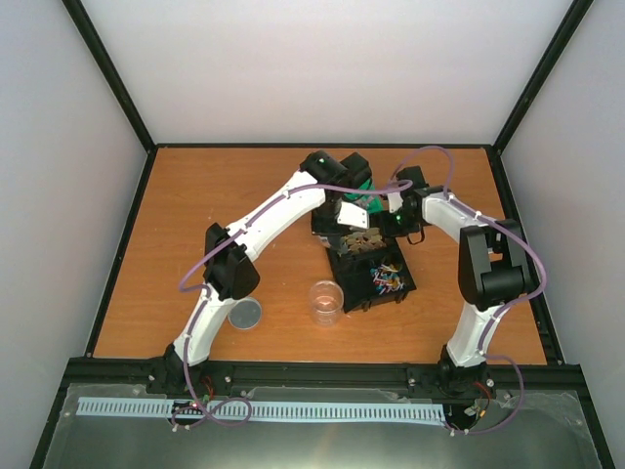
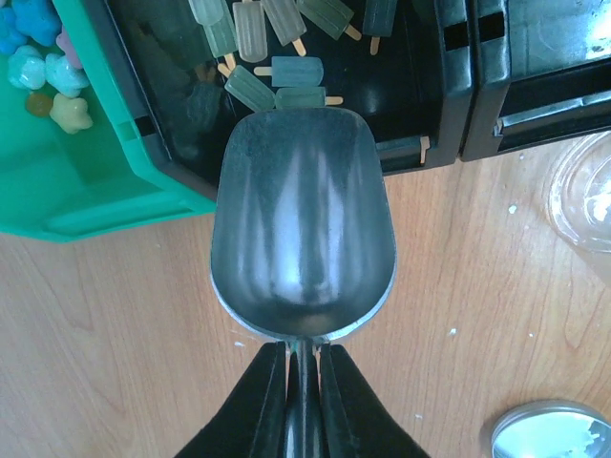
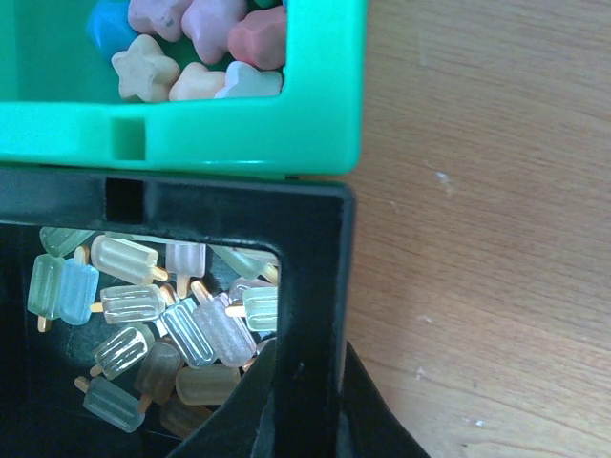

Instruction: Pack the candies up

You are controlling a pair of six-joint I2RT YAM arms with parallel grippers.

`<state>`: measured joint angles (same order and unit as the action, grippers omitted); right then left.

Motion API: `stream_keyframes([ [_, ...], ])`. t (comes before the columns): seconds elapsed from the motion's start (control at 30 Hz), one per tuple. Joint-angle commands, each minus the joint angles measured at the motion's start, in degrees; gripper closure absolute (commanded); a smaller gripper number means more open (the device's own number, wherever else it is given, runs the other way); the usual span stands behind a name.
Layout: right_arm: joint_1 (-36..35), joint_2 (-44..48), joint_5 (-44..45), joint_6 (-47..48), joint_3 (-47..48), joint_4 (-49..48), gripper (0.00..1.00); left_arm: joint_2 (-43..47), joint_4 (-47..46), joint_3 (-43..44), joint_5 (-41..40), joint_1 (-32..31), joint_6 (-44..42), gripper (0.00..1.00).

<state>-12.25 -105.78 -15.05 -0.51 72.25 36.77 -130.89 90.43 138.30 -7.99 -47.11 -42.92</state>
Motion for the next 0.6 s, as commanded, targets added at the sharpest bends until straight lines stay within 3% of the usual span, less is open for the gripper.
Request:
stream_keyframes([
  [0.0,-2.69,2.06,-1.78,-1.70,0.17,-3.46,0.97,0.79,3.46,0.97,-2.20,-0.59,0.05,0.99],
  [0.2,-4.79,2.48,-2.99,-2.78,0.33,-3.77,0.97,3.24,3.56,-4.95,-3.88,-0.60,-0.13,0.99],
  [0.57,-7.96,3.29,-2.20,-5.84,0.10,-4.16,0.97,2.01,3.50,-6.04,-6.87,-0.59,1.18,0.99],
])
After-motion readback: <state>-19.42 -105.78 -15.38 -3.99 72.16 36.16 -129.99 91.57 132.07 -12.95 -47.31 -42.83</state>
